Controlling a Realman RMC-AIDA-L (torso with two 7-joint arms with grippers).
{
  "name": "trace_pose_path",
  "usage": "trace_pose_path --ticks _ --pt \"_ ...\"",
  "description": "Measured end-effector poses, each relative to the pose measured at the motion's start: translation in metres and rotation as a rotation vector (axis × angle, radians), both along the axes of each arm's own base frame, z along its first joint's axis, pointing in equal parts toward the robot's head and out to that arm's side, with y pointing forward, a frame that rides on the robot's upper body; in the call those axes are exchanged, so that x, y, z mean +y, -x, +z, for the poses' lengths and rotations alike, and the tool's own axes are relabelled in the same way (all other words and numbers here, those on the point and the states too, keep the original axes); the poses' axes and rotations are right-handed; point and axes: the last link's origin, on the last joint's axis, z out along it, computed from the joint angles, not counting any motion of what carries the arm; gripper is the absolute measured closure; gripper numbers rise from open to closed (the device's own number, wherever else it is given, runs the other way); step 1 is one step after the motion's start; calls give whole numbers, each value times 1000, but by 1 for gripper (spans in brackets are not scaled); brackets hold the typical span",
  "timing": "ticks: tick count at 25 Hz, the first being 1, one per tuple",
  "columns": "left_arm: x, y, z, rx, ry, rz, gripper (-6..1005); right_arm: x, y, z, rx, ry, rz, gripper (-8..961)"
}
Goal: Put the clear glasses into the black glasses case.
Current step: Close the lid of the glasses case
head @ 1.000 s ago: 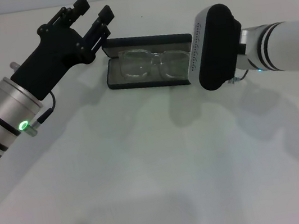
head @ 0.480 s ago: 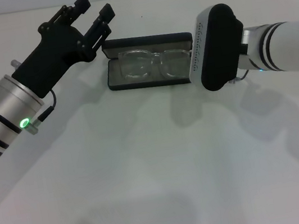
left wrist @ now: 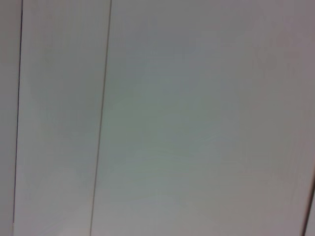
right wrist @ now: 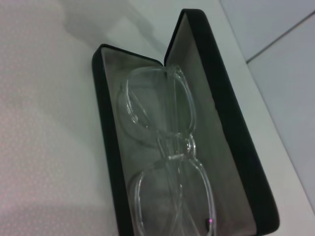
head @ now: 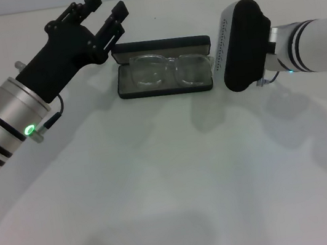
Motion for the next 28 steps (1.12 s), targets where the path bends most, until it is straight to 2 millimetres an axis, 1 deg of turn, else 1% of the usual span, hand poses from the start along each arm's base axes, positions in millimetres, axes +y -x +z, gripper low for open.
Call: trace_pose_path --ticks 4,12,24,28 --pt "1 0 0 3 1 1 432 3 1 -4 11 16 -11 887" --pt "1 0 -1 12 -4 0 432 -1 10 -9 50 64 23 887" --pt "-1 3 0 18 -14 7 430 -1 15 -8 84 52 47 886" --pt "0 2 0 18 -14 4 430 -1 11 -8 61 68 25 886"
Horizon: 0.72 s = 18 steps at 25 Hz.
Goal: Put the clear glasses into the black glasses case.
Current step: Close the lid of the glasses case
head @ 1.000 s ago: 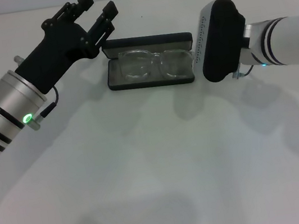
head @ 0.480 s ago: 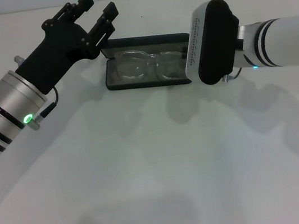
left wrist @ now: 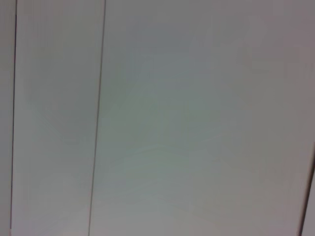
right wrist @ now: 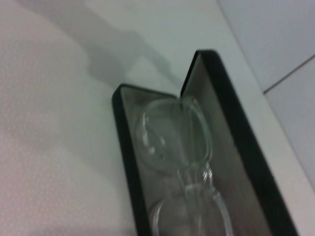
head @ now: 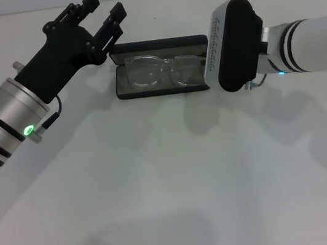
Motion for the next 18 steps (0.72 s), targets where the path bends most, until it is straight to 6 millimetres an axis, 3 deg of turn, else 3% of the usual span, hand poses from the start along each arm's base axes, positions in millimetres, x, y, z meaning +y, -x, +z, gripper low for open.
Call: trace_pose_path --ticks 18 --pt "5 -7 -2 0 3 -12 432 -2 -5 -11 -35 11 45 886"
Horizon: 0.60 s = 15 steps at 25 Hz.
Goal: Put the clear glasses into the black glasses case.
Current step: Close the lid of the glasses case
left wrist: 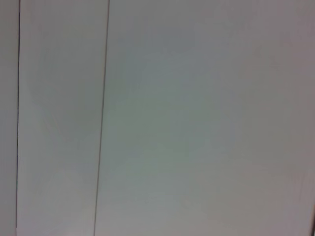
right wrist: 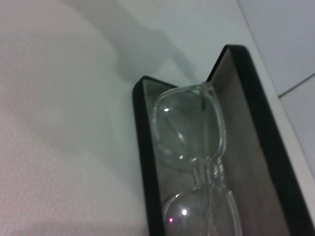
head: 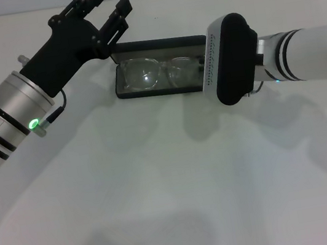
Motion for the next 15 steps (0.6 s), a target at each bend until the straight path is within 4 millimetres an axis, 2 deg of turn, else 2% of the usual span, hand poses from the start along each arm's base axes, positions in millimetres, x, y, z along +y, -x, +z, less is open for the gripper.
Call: trace_pose_path --ticks 9,12,15 --pt "-2 3 0 0 0 10 432 -2 8 2 33 -7 18 887" --pt "-4 7 1 1 -2 20 432 -4 9 14 55 -22 11 887" --pt "-4 8 1 2 -2 23 433 -6 3 35 85 -46 -8 886"
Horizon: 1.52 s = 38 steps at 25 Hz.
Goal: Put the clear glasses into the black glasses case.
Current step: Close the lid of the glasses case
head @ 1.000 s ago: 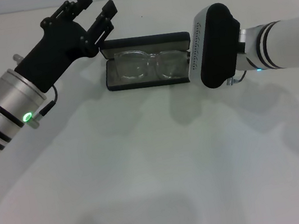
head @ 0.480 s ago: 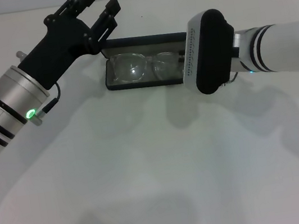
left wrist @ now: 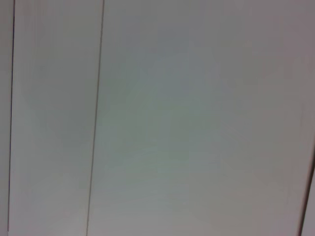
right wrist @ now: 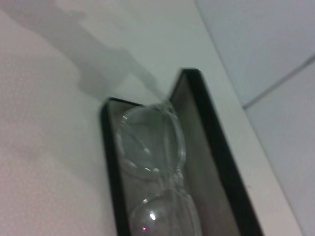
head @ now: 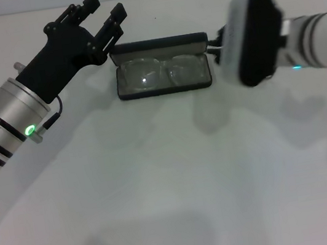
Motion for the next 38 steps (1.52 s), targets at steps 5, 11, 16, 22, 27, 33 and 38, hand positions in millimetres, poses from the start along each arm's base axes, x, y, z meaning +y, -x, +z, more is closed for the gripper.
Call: trace_pose_path --ticks 5,11,16,22,27,33,38 --pt "2 0 2 -2 -9 2 433 -5 -12 30 102 35 -59 887" --pt "7 3 5 4 -23 35 434 0 -34 70 333 67 -142 886" --pt "14 4 2 23 -17 65 434 6 -72 99 609 42 -228 886" --pt "30 -2 -6 65 24 114 434 0 -91 113 883 55 -213 887" --pt "56 -20 -22 157 125 158 435 -8 -91 118 973 91 -178 886" --pt "80 -40 -33 262 176 189 435 -19 -80 117 977 211 -133 845" --pt "95 -52 -44 383 213 233 435 -18 -77 114 941 272 -166 704"
